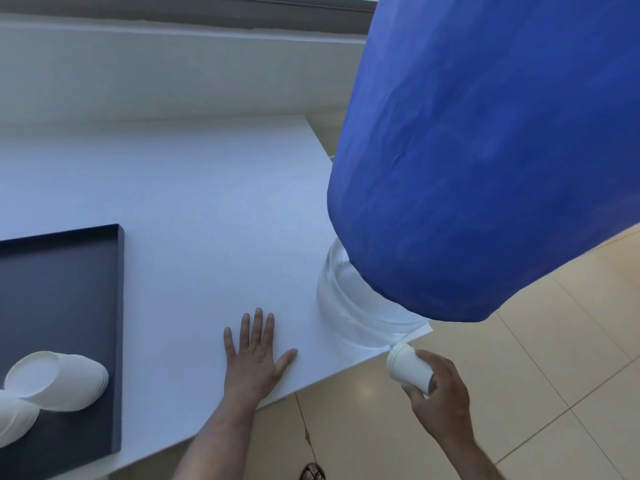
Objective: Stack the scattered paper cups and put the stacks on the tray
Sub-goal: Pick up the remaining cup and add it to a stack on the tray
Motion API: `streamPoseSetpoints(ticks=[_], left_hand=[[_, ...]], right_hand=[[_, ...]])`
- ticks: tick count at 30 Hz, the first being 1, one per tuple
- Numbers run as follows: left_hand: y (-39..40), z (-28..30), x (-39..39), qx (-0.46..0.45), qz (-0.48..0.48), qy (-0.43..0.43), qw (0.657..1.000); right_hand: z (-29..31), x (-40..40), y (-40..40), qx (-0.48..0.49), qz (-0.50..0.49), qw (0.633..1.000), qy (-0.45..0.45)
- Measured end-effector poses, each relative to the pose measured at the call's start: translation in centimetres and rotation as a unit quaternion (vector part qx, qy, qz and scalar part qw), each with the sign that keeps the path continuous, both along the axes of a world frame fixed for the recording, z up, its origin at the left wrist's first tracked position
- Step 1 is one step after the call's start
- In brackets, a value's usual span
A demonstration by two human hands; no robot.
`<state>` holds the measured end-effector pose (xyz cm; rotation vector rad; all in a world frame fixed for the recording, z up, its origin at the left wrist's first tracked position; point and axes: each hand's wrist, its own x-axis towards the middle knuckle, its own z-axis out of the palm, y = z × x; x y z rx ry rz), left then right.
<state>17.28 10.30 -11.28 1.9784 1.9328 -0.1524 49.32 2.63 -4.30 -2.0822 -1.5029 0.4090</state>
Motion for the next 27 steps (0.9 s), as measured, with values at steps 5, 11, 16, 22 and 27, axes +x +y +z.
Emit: streamPoseSetpoints(ticks=[5,11,16,22,27], left_hand=[[0.0,0.2,-0.5,-0.003,0.002,-0.033,0.999],[0.5,0.9,-0.6,-0.017,0.033,-0.111,0.993],[0.8,2.5,-0.6,-0.016,0.126,-0.258,0.958],[-0.1,5.3,-1.1,0.025,0.282,-0.570,0.772],[-1.1,6.7,-2.1,0.001,0.303,-0.646,0.701]], right_hand=[[-0.4,0.5,-2.7,0.072,-0.103,0.984,0.123],[0.4,-1.7,-3.8,0.138,-0.102,0.947,0.270],[1.2,-7.9,-0.9,0.089,0.003,0.925,0.369],[1.8,-15.8,3.6,0.023,0.035,0.889,0.455],[1.3,-20.7,5.5,-0.027,0.089,0.880,0.465]])
